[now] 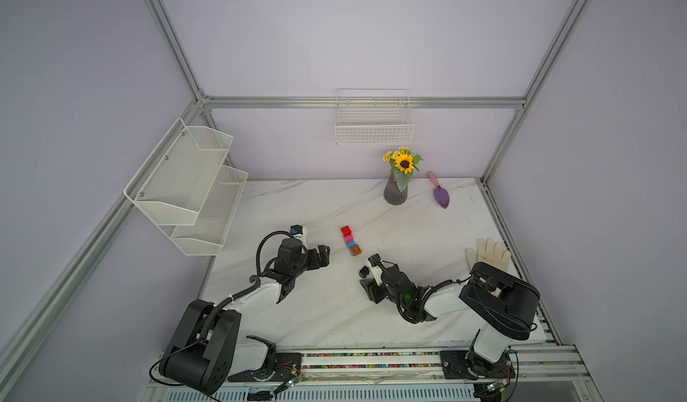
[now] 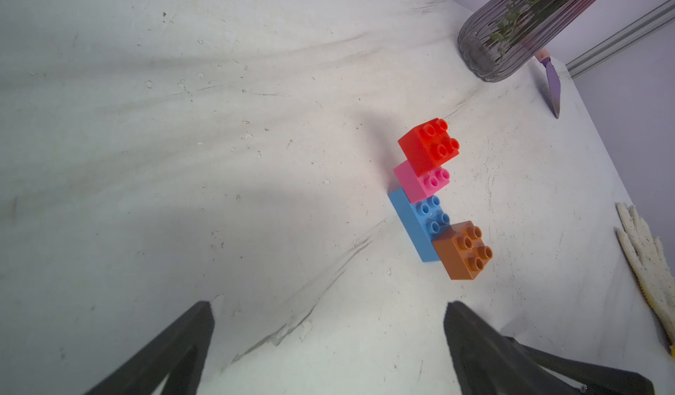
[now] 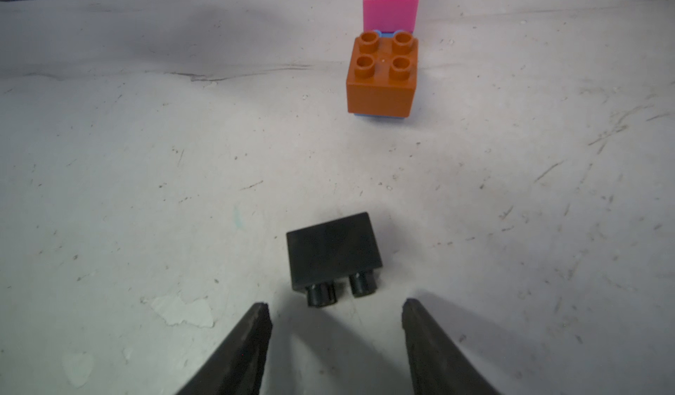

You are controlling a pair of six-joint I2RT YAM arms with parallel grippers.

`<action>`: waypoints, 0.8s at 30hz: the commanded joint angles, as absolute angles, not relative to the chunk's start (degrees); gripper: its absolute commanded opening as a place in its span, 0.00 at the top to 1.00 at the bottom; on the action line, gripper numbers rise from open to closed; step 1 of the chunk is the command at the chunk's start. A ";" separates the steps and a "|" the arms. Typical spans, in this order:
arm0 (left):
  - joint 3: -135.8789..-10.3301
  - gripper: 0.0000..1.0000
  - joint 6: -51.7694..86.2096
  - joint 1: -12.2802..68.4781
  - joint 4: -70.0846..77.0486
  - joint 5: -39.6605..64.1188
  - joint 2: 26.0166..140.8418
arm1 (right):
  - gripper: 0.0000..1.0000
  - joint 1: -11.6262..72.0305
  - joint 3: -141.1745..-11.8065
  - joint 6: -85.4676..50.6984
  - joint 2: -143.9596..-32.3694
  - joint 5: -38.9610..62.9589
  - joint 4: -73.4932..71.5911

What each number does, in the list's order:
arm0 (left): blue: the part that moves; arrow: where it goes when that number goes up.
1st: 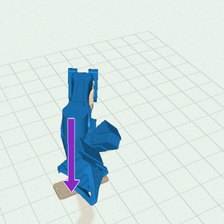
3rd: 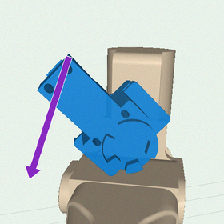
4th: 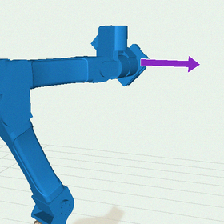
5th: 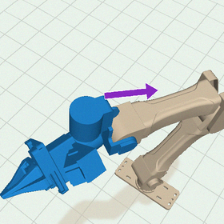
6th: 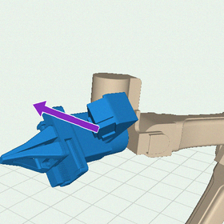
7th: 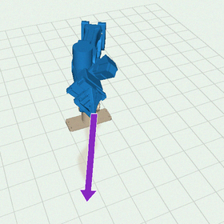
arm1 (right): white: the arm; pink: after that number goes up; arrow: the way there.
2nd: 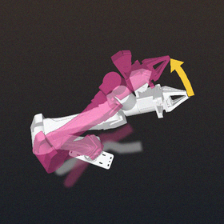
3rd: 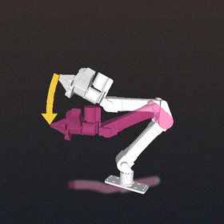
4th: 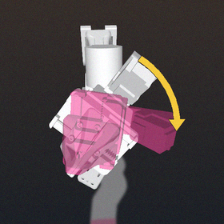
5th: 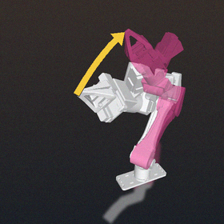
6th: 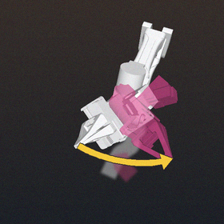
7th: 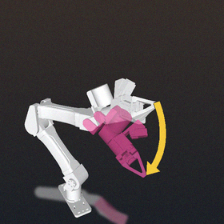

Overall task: Assemble the letter v with lego
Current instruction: Pick up the lego brick from the center of the board.

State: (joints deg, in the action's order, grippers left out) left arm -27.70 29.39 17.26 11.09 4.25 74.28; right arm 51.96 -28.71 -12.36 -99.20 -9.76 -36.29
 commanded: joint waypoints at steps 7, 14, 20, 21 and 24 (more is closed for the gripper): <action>-27.60 0.00 29.36 16.96 11.82 3.60 72.51 | 0.42 52.40 -27.49 -13.71 -102.96 -10.81 -35.39; -27.38 0.00 29.62 16.97 12.51 3.87 73.34 | 0.42 52.39 -28.31 -13.84 -104.80 -11.32 -36.36; -27.31 0.00 29.35 16.96 12.74 3.69 73.81 | 0.43 52.41 -27.63 -14.19 -104.68 -12.09 -37.15; -27.33 0.00 29.42 16.98 12.91 3.61 73.87 | 0.45 52.46 -27.47 -14.16 -104.60 -12.21 -37.26; -27.32 0.00 29.51 17.01 13.12 3.69 74.09 | 0.48 52.45 -27.58 -14.15 -104.93 -11.98 -37.20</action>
State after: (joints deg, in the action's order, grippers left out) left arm -27.29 29.39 17.26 11.11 4.23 74.22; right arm 52.18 -29.10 -12.84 -102.78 -12.27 -42.00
